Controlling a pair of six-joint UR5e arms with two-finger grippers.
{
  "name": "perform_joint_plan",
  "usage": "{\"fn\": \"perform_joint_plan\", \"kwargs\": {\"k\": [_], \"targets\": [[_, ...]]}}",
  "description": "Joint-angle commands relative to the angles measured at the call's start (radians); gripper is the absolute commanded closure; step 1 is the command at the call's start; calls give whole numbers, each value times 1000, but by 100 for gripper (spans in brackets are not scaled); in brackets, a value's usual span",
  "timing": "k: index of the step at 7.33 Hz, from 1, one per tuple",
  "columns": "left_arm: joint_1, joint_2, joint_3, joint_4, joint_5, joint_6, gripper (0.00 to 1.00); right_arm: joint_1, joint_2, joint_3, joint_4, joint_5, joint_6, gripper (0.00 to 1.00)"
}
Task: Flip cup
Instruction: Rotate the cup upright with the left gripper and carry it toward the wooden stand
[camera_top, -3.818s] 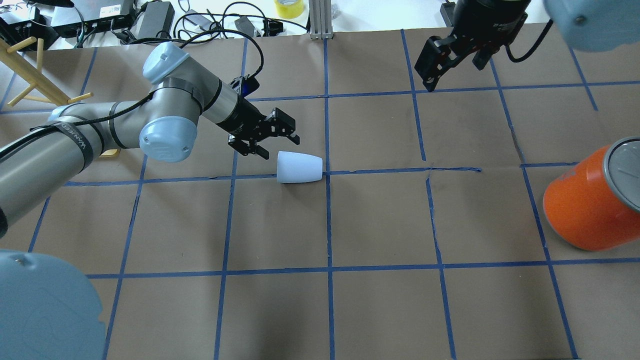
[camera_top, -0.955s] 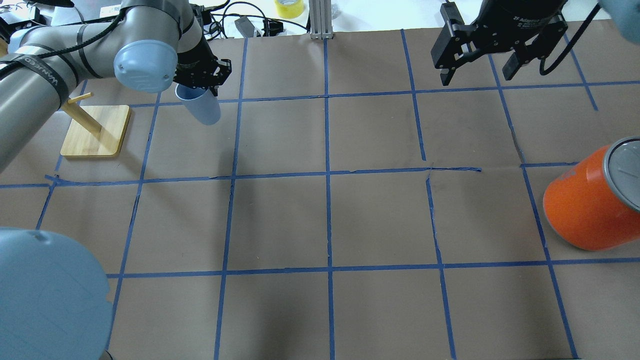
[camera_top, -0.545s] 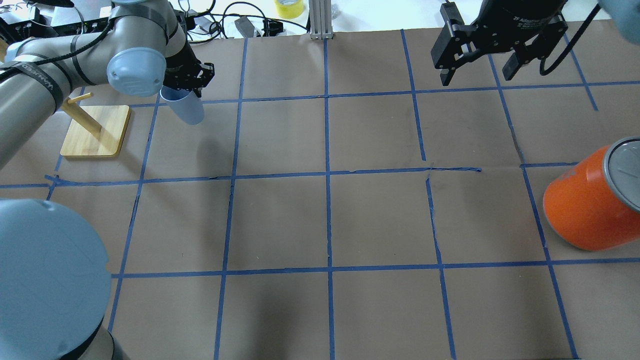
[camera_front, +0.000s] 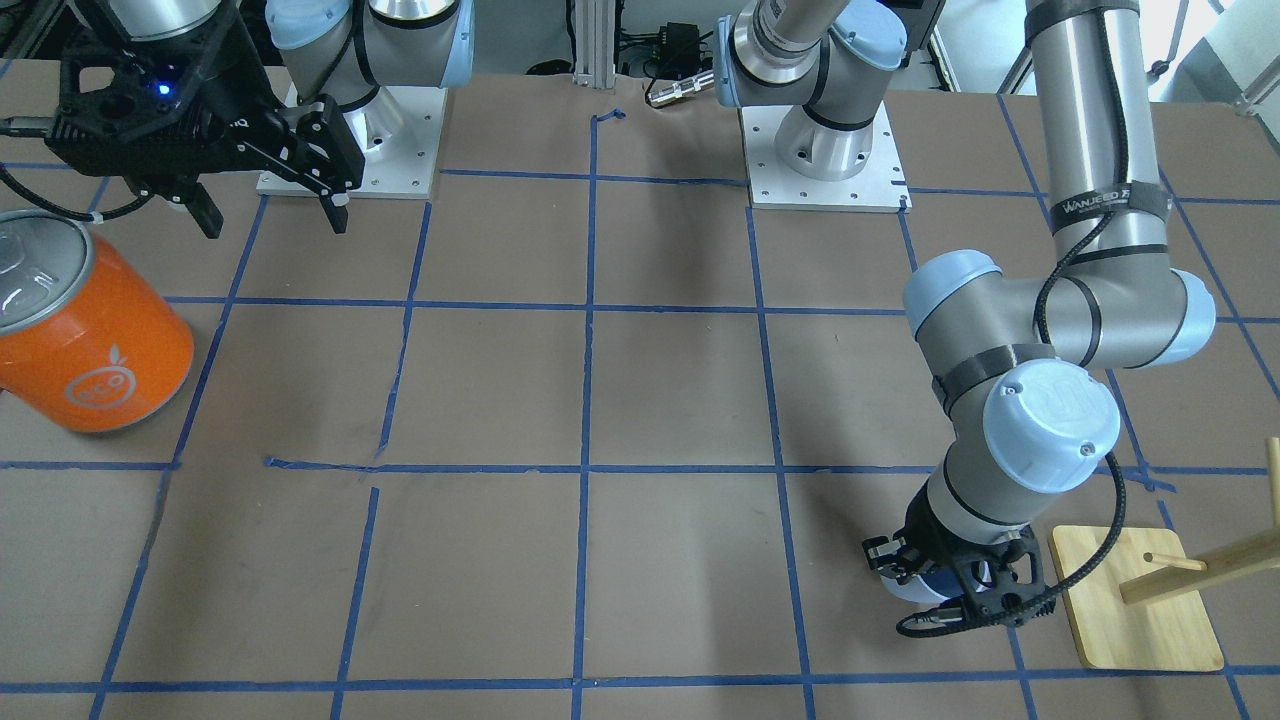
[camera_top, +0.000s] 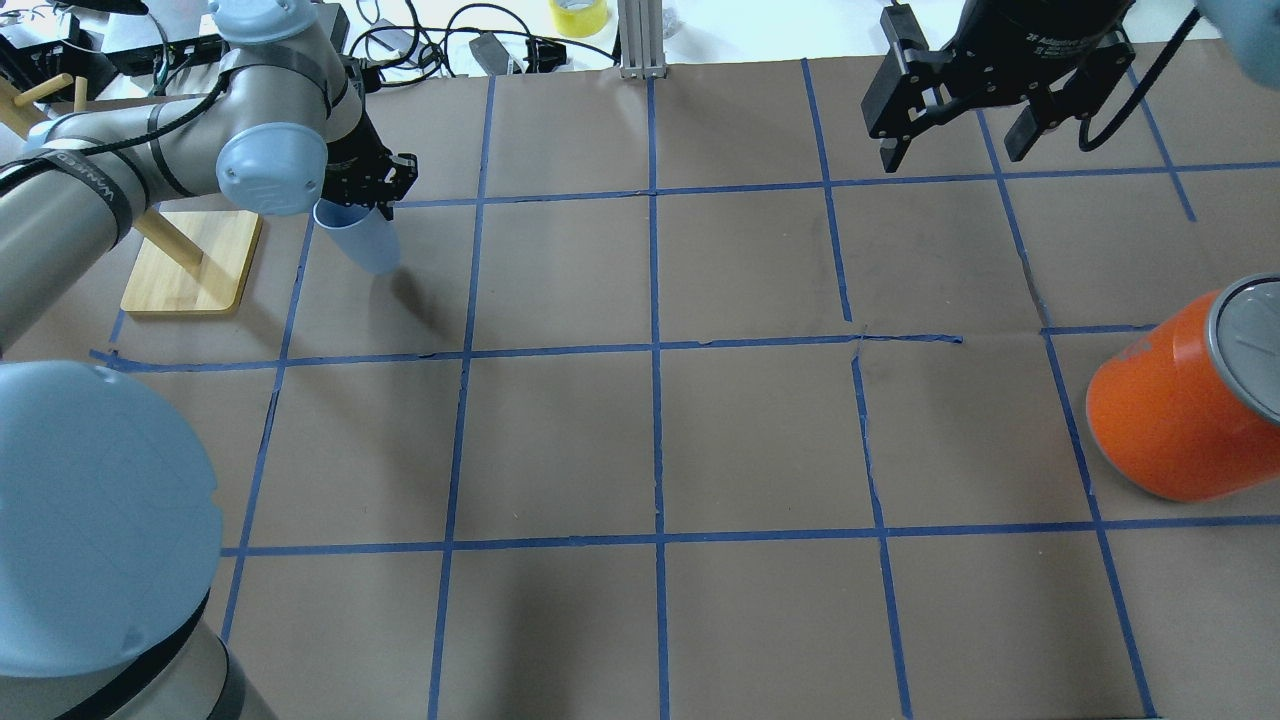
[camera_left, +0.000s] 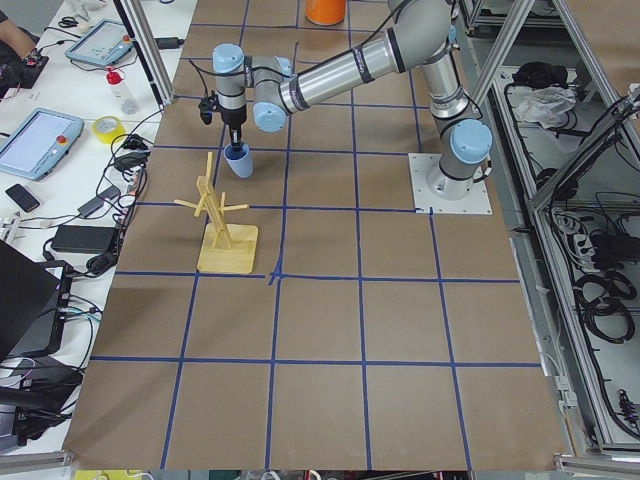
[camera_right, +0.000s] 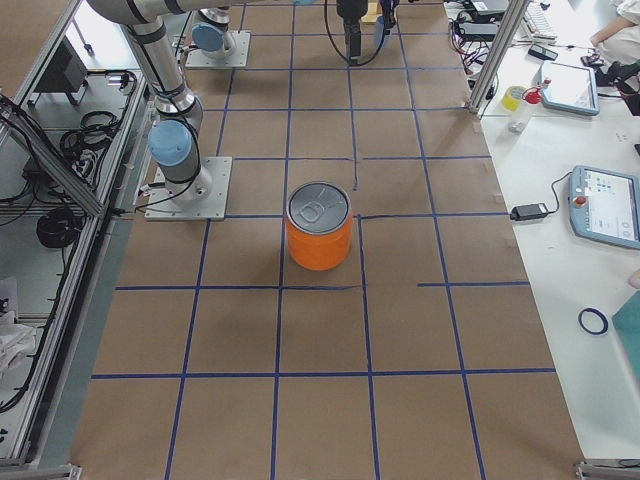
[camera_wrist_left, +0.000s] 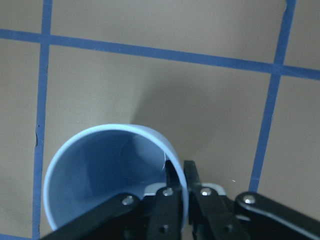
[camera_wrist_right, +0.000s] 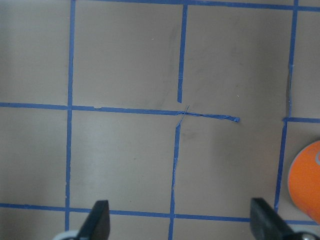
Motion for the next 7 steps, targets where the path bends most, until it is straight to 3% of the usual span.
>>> {"fn": "perform_joint_plan", "kwargs": {"k": [1, 3, 6, 7], "targets": [[0, 13, -2, -12, 1, -2, 0, 0, 0, 2, 0, 0, 0, 0], [-1, 63, 20, -117, 0, -3, 0, 1, 0, 2, 2, 0, 1, 0], [-9, 290, 69, -427, 1, -6, 0, 1, 0, 2, 2, 0, 1, 0], [-13, 367, 61, -491, -47, -8, 0, 1, -2, 3, 2, 0, 1, 0]]}}
